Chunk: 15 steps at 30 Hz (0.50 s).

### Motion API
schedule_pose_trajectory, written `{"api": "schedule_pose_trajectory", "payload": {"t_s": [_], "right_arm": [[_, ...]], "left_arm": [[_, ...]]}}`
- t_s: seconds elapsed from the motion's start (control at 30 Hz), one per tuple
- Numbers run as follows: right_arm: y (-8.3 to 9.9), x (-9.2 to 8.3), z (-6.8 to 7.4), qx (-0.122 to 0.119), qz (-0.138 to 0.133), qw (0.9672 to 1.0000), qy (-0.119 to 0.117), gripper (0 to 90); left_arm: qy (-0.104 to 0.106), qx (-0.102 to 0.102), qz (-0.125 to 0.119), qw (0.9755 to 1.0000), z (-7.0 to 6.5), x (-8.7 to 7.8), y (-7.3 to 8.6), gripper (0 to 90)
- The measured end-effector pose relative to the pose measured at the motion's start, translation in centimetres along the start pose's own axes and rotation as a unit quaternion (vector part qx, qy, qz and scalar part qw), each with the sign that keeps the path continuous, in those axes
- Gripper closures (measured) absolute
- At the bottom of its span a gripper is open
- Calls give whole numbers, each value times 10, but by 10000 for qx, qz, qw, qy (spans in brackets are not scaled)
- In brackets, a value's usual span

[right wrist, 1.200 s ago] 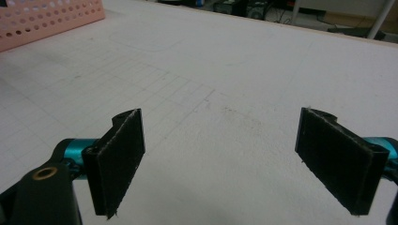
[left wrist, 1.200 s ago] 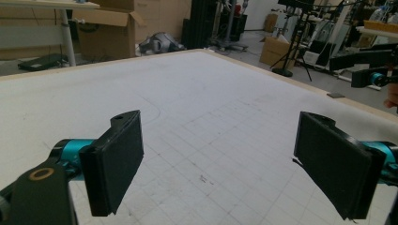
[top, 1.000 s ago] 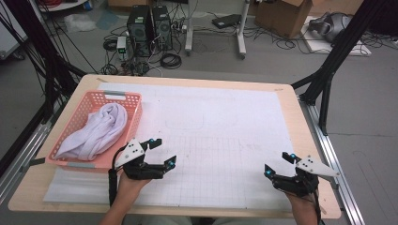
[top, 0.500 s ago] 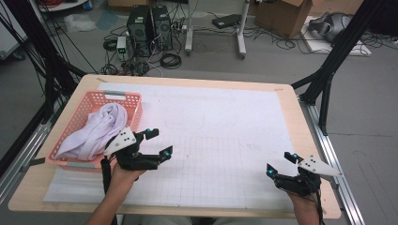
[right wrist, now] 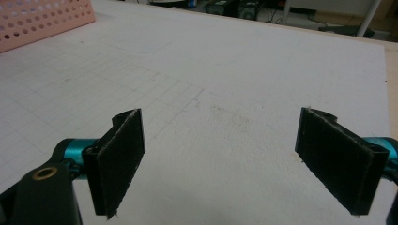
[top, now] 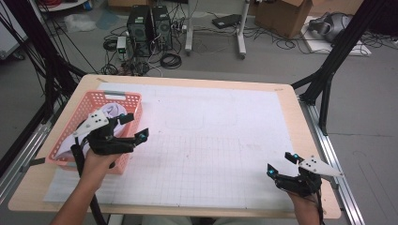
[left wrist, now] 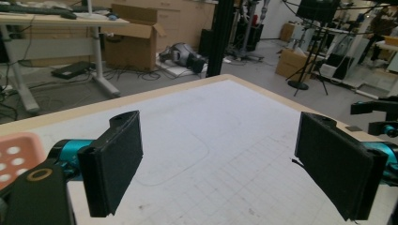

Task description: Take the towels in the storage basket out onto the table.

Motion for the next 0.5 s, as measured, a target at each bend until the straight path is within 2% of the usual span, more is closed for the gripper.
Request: {"api": "schedule_pose_trajectory", "payload": {"t_s": [0.17, 0.27, 0.37, 0.5], "right_arm": [[1, 2, 0, 15, 25, 10000, -10, 147], [1, 3, 1, -6, 42, 10000, -13, 148], [1, 2, 1, 2, 35, 10000, -5, 148], [2, 2, 0, 8, 49, 10000, -21, 148]], "left_arm": [[-216, 2, 17, 9998, 15, -13, -7, 158], [-372, -105, -1, 9993, 27, -19, -10, 158], [-388, -205, -28, 9990, 40, -25, -10, 156], [-595, -241, 157, 9978, 56, -31, -7, 153]]}}
Point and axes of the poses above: each handheld gripper's, and its own axes: x roughly forward along the jaws, y roughly out of its underside, z roughly to its left, the point moved 4 cm from there along x, roughly forward along the jaws, and after that the axes turned 7 degrees about y, right-handed, at the moved point
